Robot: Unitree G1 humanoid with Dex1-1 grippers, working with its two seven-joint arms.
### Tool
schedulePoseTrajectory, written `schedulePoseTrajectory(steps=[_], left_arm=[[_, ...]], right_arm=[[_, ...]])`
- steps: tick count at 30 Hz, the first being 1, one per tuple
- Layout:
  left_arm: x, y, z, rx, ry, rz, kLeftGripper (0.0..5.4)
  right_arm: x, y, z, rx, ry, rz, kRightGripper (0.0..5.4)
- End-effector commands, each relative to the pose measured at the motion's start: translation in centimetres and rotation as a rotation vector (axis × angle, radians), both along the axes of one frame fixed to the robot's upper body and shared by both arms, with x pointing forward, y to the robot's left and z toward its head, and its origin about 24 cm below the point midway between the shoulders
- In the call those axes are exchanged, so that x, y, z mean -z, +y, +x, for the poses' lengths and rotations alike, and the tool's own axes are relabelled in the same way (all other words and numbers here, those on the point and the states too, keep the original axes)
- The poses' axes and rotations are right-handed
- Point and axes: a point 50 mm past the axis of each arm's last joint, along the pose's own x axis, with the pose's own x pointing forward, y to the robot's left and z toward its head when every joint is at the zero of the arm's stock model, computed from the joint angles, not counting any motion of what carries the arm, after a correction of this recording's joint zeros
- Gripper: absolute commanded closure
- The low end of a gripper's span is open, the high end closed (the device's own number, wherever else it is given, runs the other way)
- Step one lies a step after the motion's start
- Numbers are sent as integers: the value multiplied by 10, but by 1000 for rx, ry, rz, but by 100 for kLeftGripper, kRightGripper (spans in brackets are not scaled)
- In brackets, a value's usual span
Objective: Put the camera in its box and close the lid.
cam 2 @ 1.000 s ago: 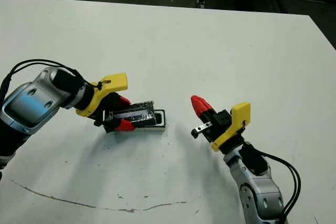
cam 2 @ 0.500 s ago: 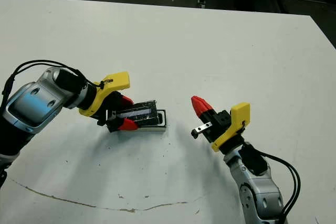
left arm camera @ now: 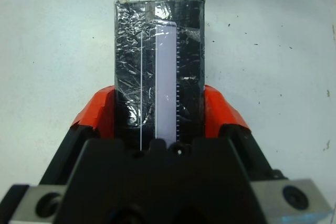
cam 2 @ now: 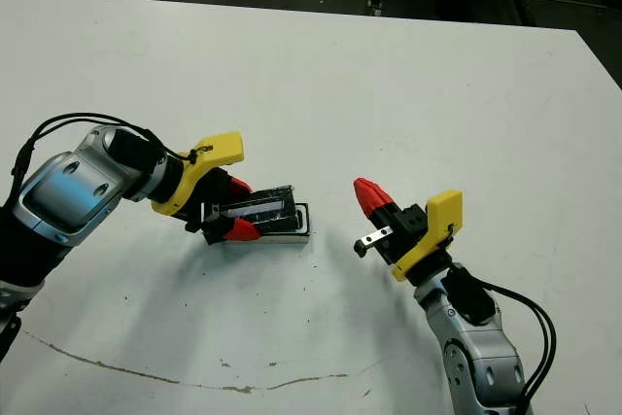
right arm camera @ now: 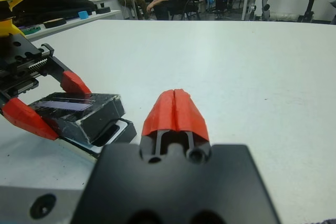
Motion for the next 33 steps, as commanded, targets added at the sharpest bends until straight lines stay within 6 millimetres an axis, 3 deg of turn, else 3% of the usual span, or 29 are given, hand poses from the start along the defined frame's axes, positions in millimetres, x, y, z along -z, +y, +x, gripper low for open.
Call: schedulePoseTrajectory(steps=[1,33], left_arm=[[15,-22,-10,92,63,-51,225],[21,-38,-9,234,42,-114,225]], right_arm=[[2,-4,-1,13,9,-10,540],[1,-5,-2,20,9,-6,540]])
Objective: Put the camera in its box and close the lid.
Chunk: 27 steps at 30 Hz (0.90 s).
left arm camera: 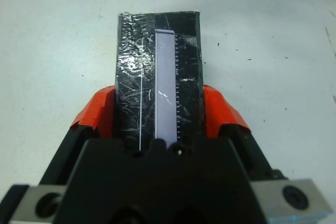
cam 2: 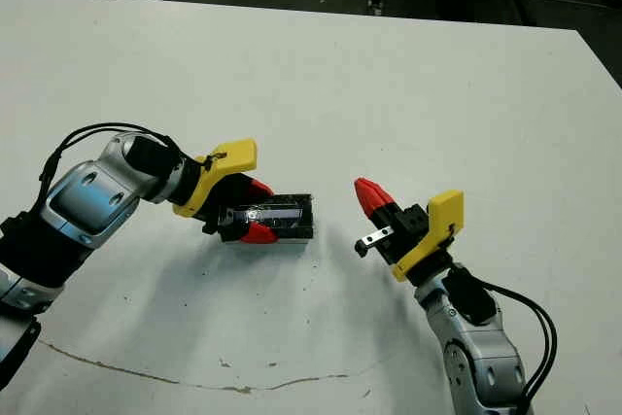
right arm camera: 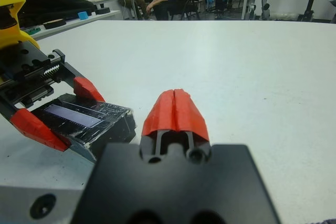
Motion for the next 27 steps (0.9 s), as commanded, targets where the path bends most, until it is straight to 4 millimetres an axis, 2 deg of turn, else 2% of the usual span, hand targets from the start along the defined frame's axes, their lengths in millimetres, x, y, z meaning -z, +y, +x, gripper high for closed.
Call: schedulePoseTrajectory(steps=[1,6,12,21,27], left_arm=[[11,-24,-14,113,88,-33,225],[11,-24,-17,52,103,-15,225],[12,-26,-18,111,1,-16,133],[14,-26,-18,91,26,-7,1],[14,-24,-18,87,30,-1,1]], right_arm=[[1,-5,-1,17,8,-9,540],[1,-5,-2,17,2,-18,540],[2,-5,-2,18,11,-16,540],[1,-4,-2,10,13,-11,540],[1,-4,-2,14,12,-16,540]])
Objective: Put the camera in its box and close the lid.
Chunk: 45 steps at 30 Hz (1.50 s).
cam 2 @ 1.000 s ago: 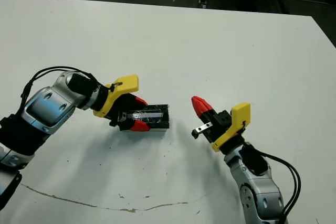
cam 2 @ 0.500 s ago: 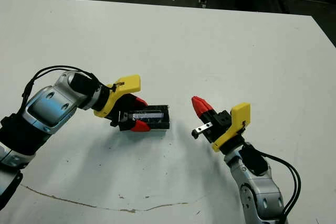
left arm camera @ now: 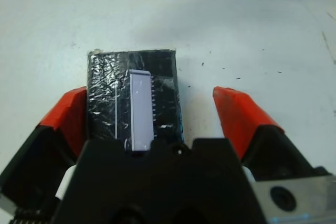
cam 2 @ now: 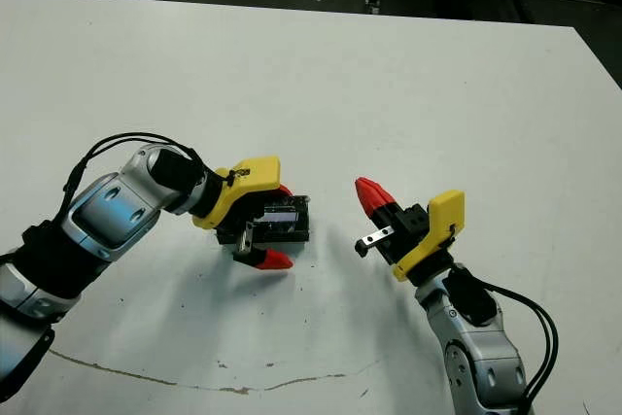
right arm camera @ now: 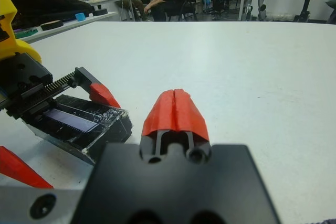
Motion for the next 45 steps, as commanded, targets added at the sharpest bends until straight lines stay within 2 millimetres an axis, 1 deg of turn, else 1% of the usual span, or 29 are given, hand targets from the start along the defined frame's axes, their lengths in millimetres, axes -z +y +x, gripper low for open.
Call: schedulePoseTrajectory(steps=[1,4,11,16,18,21,24,31,35,39,45], left_arm=[[10,-3,-8,29,65,-4,1],[9,-3,-8,21,69,-8,1],[11,-4,-4,60,27,-74,1],[6,-3,0,73,-57,-89,1],[4,0,3,48,-129,-71,1],[2,6,6,-24,-171,-45,1],[-1,10,8,-55,-196,-15,1],[-10,20,1,-51,-228,-5,1],[-11,24,-3,-37,-253,-18,1],[-13,27,-6,-43,-217,-53,1],[-22,30,-12,-37,-152,-92,1]], right_arm=[[2,-4,-1,9,17,-13,540],[2,-4,-1,5,19,-9,540],[3,-4,-1,1,38,-3,540],[2,-4,-1,-3,23,-15,540],[1,-4,-1,-8,15,-14,540],[2,-4,-1,-3,21,-19,540],[3,-5,-1,-1,30,-25,540],[2,-5,0,1,14,-27,540],[2,-5,-1,0,19,-24,540],[2,-4,-1,3,25,-25,540],[3,-4,-1,0,32,-16,540]])
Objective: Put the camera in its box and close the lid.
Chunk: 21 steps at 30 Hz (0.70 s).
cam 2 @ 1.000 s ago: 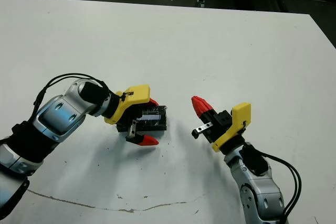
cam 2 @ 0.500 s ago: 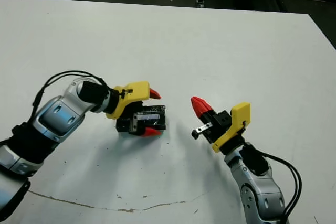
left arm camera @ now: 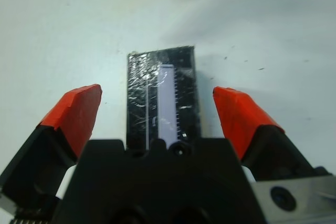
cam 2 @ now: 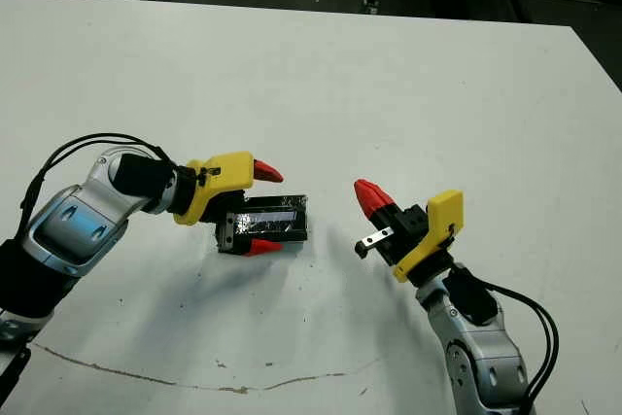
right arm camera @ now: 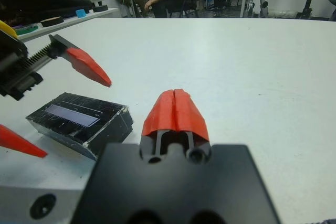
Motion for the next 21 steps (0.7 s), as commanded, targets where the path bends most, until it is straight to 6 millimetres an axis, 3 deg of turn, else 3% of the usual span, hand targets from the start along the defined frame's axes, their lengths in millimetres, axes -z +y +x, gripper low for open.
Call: schedulePoseTrajectory(steps=[1,21], left_arm=[[-4,7,-5,-9,24,8,1],[-13,53,0,-239,-35,-55,1]], right_arm=[[2,-4,-1,12,17,-9,540],[4,-4,-1,6,27,8,540]])
